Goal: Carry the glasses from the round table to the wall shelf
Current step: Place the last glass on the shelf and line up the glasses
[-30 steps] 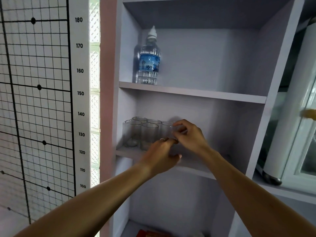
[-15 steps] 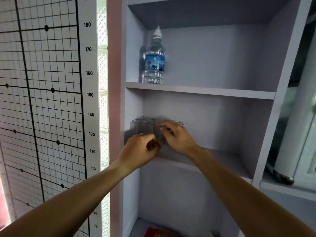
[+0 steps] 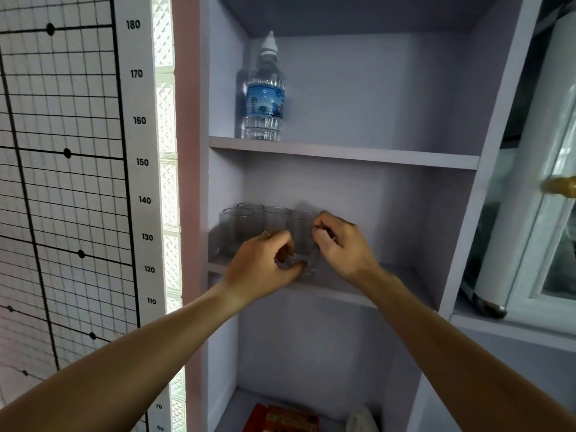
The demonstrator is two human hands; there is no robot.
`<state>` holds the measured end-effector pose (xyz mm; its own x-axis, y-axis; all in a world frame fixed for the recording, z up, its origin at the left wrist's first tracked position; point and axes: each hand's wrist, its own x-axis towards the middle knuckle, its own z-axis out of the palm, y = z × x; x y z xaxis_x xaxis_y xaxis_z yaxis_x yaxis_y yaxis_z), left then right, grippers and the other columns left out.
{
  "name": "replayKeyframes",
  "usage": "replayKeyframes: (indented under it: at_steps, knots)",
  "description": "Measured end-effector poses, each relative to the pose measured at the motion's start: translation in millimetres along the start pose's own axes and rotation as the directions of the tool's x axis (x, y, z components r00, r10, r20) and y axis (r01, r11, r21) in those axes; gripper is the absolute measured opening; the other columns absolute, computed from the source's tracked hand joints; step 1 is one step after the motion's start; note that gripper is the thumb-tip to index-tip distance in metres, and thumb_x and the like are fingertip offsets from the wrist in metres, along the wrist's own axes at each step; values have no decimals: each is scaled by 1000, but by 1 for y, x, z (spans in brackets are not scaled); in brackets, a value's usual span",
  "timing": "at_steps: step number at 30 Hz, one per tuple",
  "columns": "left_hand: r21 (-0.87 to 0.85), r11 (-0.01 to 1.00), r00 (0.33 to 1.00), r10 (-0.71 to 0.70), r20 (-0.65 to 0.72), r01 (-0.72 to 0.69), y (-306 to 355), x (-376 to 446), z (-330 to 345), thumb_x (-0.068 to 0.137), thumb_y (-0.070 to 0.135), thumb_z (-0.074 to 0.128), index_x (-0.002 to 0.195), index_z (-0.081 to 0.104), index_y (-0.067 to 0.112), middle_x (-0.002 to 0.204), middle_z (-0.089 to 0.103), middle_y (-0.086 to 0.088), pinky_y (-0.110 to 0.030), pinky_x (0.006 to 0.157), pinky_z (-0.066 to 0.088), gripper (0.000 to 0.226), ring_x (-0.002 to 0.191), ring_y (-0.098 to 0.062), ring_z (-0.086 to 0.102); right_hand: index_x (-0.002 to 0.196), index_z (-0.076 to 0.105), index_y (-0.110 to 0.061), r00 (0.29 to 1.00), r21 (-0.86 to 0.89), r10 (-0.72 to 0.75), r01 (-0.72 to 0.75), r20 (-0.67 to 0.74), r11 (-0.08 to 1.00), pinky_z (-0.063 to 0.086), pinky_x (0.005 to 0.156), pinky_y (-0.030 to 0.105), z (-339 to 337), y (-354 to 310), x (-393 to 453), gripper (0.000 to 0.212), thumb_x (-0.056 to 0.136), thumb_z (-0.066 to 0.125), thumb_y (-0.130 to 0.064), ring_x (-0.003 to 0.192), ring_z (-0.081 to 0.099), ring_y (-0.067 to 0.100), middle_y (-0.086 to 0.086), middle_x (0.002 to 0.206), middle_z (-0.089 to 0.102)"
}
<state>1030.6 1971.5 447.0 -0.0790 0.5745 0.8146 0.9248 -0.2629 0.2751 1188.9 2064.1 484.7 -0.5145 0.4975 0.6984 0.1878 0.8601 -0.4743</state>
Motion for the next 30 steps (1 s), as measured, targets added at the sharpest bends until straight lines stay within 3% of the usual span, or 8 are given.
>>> replayKeyframes:
  at_steps: [3, 8, 15, 22, 30]
  knots:
    - [-20, 1000, 999, 21, 31, -21, 13, 10, 16, 72, 39, 79, 77, 56, 21, 71, 60, 9, -35, 63, 52, 29, 67, -11, 59, 77, 52, -23, 997, 3, 64, -64, -40, 998, 47, 62, 38, -16, 10, -8, 15, 85, 44, -33, 64, 54, 19, -1, 70, 59]
    - [-48, 999, 996, 23, 86, -19, 21, 23, 36, 73, 40, 79, 77, 52, 30, 75, 59, 12, -36, 66, 53, 29, 69, -8, 59, 80, 54, -23, 988, 7, 143, -143, -57, 990, 48, 62, 36, -32, 22, -15, 14, 93, 48, -23, 65, 53, 15, 2, 72, 60]
    - [-53, 998, 994, -18, 111, 24, 19, 27, 45, 76, 41, 73, 92, 58, 26, 87, 68, 12, -33, 70, 55, 26, 80, -10, 67, 110, 56, -29, 966, 74, 250, -245, -73, 967, 53, 68, 23, -35, 33, -13, 16, 97, 58, -21, 82, 67, 17, -5, 94, 64]
    - [-46, 997, 987, -48, 151, 55, 19, 25, 46, 78, 44, 70, 106, 62, 27, 103, 69, 11, -33, 79, 56, 34, 92, -9, 68, 107, 54, -21, 951, 6, 279, -281, -131, 960, 44, 59, 11, -34, 34, -10, 21, 92, 65, -11, 82, 68, 14, -5, 88, 66]
    - [-41, 997, 987, -64, 146, 71, 21, 25, 46, 76, 46, 72, 113, 65, 24, 111, 70, 7, -30, 83, 54, 45, 100, -10, 68, 109, 64, -22, 949, -23, 295, -299, -108, 954, 47, 67, 8, -30, 36, -12, 23, 89, 69, -11, 86, 66, 8, -11, 94, 66]
